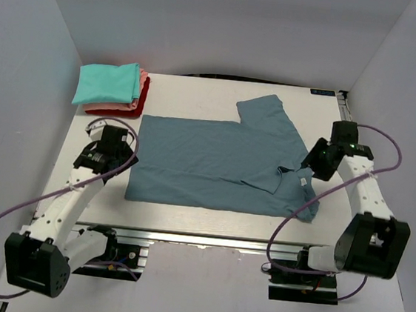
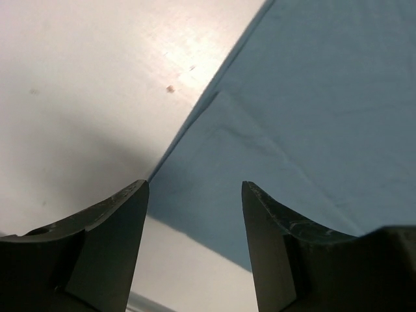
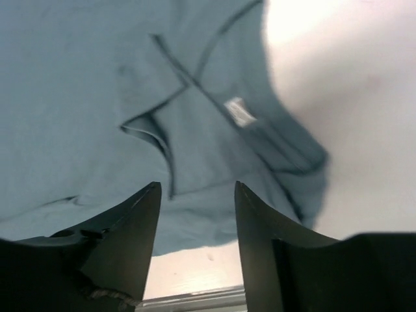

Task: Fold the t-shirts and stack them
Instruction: Fold the flattened tshirt in 1/3 of the way

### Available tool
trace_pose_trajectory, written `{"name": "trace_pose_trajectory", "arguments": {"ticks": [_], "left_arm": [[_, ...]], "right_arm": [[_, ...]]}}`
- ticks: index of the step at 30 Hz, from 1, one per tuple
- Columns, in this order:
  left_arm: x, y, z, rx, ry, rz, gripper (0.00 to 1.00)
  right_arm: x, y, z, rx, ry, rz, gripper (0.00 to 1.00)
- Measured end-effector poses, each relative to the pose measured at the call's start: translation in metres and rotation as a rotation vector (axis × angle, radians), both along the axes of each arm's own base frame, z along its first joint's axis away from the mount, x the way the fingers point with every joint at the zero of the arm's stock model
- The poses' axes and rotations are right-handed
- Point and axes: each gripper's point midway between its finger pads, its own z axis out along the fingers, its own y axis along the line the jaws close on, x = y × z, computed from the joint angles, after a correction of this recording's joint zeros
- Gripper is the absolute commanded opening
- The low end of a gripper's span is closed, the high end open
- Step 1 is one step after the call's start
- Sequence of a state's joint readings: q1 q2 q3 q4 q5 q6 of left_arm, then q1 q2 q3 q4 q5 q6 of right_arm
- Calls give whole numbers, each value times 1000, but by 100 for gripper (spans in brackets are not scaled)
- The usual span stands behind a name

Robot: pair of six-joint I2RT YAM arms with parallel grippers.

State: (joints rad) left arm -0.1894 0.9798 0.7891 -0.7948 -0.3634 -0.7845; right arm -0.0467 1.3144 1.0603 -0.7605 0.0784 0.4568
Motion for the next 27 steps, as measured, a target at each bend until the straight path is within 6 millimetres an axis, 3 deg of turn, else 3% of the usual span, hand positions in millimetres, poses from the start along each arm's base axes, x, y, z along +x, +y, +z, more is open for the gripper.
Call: {"name": "trace_pose_trajectory", "arguments": {"ticks": [2, 6, 13, 23, 27], "left_arm": [[13, -4, 6, 0, -10, -22, 70], [33, -10, 8, 11, -6, -66, 70], [56, -28, 3, -35, -30, -140, 69], [71, -43, -3, -72, -45, -200, 68], [78, -60, -2, -98, -69, -251, 68]], "right_arm": [[14, 12, -10, 59, 5, 56, 49], [22, 36, -37, 149, 67, 133, 42], [28, 78, -51, 155, 42, 265, 39], [39, 80, -85, 133, 66, 230, 40], [37, 83, -91, 103, 80, 238, 40]]}}
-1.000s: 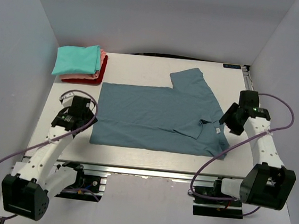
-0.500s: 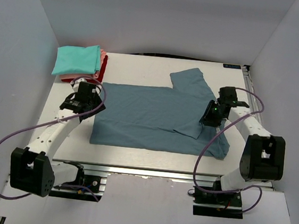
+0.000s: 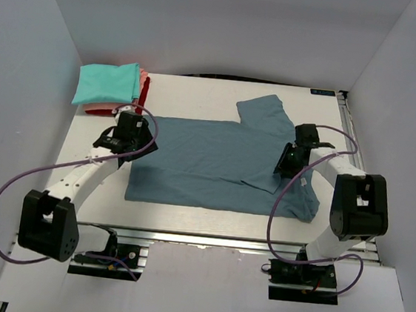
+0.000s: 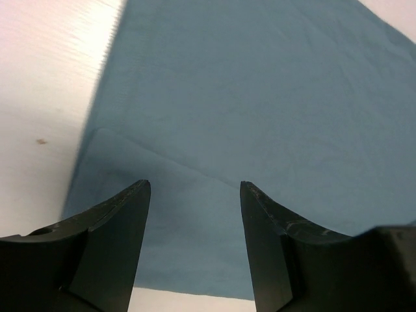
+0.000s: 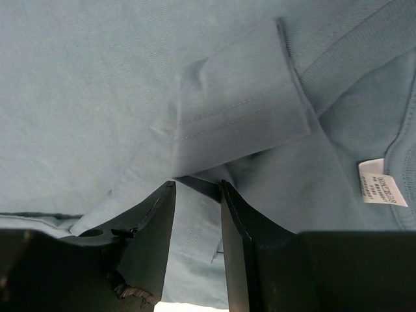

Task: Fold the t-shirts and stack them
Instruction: Fold the flattened tshirt in 1/3 of the way

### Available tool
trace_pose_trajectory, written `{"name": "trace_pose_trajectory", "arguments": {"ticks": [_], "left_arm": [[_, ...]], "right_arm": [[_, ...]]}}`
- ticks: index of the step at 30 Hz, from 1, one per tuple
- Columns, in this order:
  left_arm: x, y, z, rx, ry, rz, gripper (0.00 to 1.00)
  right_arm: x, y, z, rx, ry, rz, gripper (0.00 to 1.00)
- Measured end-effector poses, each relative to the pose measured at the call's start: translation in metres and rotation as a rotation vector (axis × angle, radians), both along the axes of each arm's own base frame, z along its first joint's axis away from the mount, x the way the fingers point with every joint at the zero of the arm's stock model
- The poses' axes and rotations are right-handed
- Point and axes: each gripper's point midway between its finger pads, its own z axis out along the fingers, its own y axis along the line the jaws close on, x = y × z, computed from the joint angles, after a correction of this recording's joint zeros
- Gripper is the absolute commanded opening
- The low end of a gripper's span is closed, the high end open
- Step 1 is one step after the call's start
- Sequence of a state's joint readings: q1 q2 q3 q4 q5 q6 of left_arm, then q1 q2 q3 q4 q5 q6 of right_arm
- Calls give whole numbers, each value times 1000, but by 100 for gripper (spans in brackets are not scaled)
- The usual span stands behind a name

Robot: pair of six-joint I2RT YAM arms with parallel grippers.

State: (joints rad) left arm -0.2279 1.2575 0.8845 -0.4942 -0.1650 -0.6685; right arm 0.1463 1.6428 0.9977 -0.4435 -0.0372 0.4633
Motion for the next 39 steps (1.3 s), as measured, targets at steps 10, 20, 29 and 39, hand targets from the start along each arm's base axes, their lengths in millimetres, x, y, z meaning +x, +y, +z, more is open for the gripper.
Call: {"name": "trace_pose_trajectory", "arguments": {"ticks": [10, 20, 29, 39], "left_arm": [[12, -114, -20, -118, 12, -317, 61], [0, -223, -17, -242, -39, -512, 61], [-25, -317, -39, -394, -24, -577, 42], [-49, -379, -37, -481, -5, -619, 43]], "right_arm": [[1, 1, -2, -43, -11, 1, 0], [4, 9, 31, -6, -93, -46, 0], [2, 11, 33, -8, -96, -67, 0], [-3, 7, 28, -30, -79, -76, 13]]}}
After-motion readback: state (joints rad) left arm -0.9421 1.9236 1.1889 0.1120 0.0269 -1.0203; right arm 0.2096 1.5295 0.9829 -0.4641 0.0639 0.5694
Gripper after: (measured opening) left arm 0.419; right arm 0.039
